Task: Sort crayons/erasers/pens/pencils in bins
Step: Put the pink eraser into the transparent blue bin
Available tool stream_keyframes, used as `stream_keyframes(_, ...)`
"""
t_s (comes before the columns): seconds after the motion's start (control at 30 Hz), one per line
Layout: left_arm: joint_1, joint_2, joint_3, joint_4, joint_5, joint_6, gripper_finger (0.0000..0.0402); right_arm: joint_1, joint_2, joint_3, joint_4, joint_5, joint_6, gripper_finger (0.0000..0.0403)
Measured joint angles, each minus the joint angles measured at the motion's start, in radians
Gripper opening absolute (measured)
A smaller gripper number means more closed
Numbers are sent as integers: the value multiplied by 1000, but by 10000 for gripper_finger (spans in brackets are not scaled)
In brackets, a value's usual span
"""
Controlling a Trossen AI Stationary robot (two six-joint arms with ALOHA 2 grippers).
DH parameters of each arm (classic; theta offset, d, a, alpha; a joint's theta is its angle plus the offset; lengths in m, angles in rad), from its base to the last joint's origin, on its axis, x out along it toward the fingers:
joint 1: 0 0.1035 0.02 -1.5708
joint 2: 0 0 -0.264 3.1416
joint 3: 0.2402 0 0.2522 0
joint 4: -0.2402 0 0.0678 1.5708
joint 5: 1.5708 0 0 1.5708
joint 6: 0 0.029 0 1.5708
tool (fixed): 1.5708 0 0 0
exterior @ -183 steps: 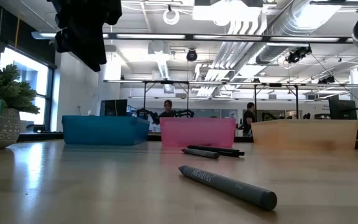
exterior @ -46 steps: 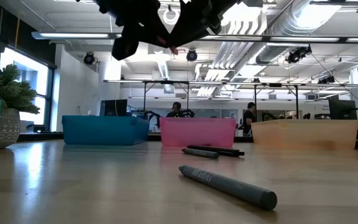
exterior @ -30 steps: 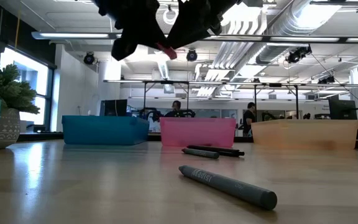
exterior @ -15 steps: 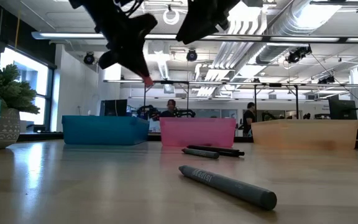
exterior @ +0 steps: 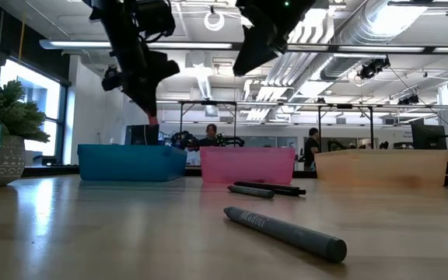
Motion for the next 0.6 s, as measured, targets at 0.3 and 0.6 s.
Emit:
stream_keyframes(0.3,103,1,0,-46,56,18,11,-83,0,0,-6,-98,-98,185)
stream_keyframes(0.6,159,2,0,-46,165,81,59,-118,0,0,-12,-120,-100,185)
